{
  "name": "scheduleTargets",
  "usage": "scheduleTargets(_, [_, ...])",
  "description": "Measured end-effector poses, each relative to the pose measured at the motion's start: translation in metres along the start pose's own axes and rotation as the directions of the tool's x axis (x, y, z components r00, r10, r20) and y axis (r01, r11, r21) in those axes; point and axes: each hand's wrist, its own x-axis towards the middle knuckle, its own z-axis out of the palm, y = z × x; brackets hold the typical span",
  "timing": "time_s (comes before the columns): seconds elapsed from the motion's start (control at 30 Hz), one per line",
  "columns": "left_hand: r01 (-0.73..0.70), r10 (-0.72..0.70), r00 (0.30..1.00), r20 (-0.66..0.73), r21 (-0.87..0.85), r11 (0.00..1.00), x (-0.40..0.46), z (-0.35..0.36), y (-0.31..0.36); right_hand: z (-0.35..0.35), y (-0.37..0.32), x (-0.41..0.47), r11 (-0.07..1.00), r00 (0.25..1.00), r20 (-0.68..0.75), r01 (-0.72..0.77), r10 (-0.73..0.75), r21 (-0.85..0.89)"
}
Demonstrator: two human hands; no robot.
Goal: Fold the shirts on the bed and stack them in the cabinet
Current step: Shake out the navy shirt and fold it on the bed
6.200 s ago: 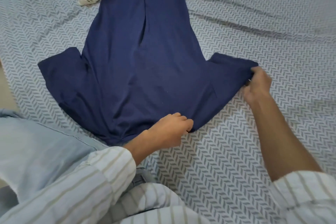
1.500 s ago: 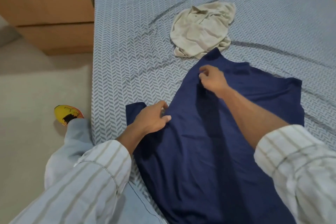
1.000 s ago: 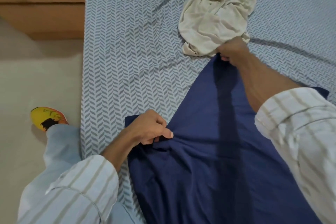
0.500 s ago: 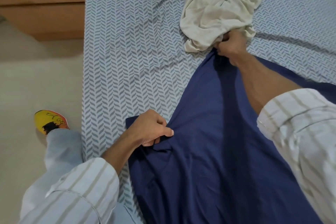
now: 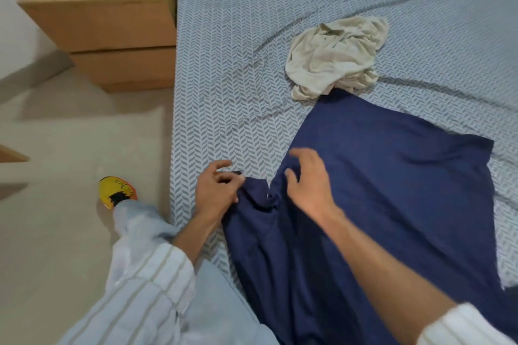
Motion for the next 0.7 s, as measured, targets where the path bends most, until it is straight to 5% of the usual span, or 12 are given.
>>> scheduleTargets(0.1, [-0.016,0.041,0.995,-0.094,0.26,0.966,-0.009,-0.024,-0.017,0.02,-0.031,-0.074,0.987,0.986,0.131,0.117,-0.103,-0.106])
scheduleTargets(0.2, [0.081,-0.072,0.997,-0.036,0.478,0.874,-0.022,-0.028,-0.013,0.037,-0.058,-0.112,0.965,0.916,0.4,0.105,0.0,-0.239])
scheduleTargets(0.3, [0.151,-0.2,0.979,0.031,0.543,0.826,-0.036,-0.026,-0.01,0.047,-0.074,-0.129,0.915,0.847,0.524,0.142,0.085,-0.378])
scheduleTargets(0.37, [0.197,-0.21,0.978,-0.012,0.41,0.891,-0.043,-0.029,-0.009,0.05,-0.078,-0.134,0.941,0.855,0.516,0.124,0.06,-0.314])
scheduleTargets(0.47, [0.263,-0.263,0.961,-0.088,-0.009,0.965,-0.058,-0.041,-0.004,0.051,-0.079,-0.144,0.996,0.898,0.439,0.03,0.012,-0.088])
scheduleTargets(0.57, [0.417,-0.423,0.902,0.082,-0.414,0.809,-0.063,-0.056,-0.009,0.049,-0.081,-0.152,0.997,0.898,0.437,0.024,-0.052,0.07])
scheduleTargets(0.7, [0.436,-0.389,0.898,0.207,-0.541,0.719,-0.056,-0.067,-0.009,0.048,-0.079,-0.155,0.999,0.836,0.548,-0.007,-0.016,0.04])
